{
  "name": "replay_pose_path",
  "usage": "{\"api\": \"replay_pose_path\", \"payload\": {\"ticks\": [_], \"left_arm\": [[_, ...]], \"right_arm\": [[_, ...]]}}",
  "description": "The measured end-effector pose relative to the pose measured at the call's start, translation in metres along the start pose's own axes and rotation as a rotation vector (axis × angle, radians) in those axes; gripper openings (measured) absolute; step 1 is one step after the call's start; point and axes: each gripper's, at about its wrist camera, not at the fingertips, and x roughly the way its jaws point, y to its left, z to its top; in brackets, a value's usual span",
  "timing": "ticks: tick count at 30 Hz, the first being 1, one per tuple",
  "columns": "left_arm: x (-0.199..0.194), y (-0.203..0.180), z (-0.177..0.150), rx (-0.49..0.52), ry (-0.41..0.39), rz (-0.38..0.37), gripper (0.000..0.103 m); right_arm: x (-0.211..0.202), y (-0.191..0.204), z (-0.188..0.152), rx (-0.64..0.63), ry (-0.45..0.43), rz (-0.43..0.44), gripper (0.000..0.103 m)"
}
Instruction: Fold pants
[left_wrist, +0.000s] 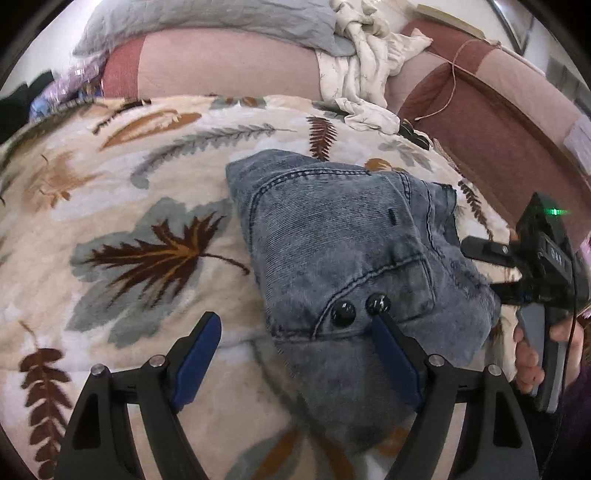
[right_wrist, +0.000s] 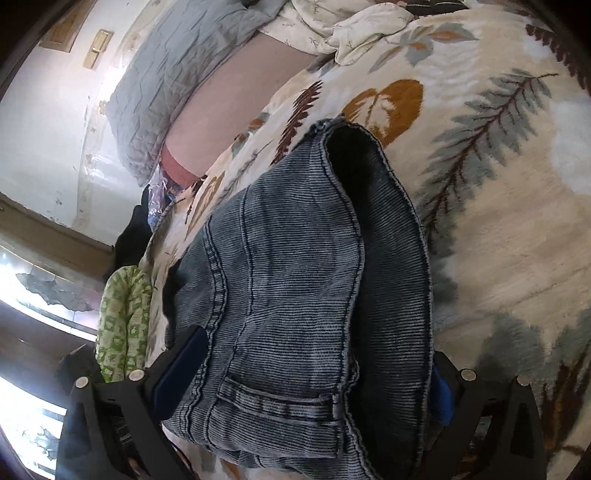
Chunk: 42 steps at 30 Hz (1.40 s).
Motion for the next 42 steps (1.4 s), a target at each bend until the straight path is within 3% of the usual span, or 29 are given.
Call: {"api": "replay_pose_path", "payload": {"ticks": [4,7,10,16,28,32,42], "left_arm": [[0.011,0.007,0.008,-0.068,0.019,-0.105,0.084],[0.014,0.010,0.007,-0.100,0.021,-0.142,0.084],[0.015,0.010,0.006,-0.106,0.017,-0.164,0.082],[0.011,0.000,0.004,-0.050,-0.008,-0.146,0.071],[0.001,-0.004,0.006,-0.022,-0.048,-0.142,0.049],[-0.009,-0.008,0.008,-0.002,-0.073,-0.132,0.043],[-0.033,-0.001,0.011,-0.016,-0.133,-0.093,0.041]], "right_arm": [[0.002,-0.003,0.002,0.036,0.001,0.042,0.103],[0.001,-0.004,0.002,0.037,0.002,0.060,0.103],[0.004,0.000,0.001,0.004,0.005,0.024,0.098],[-0.001,-0.003,-0.001,-0.007,-0.004,-0.019,0.075],[-0.006,0.045,-0.017,-0.282,-0.075,-0.215,0.046],[-0.011,0.057,-0.020,-0.333,-0.100,-0.236,0.038],[-0.018,0.093,-0.032,-0.450,-0.161,-0.246,0.030]]}}
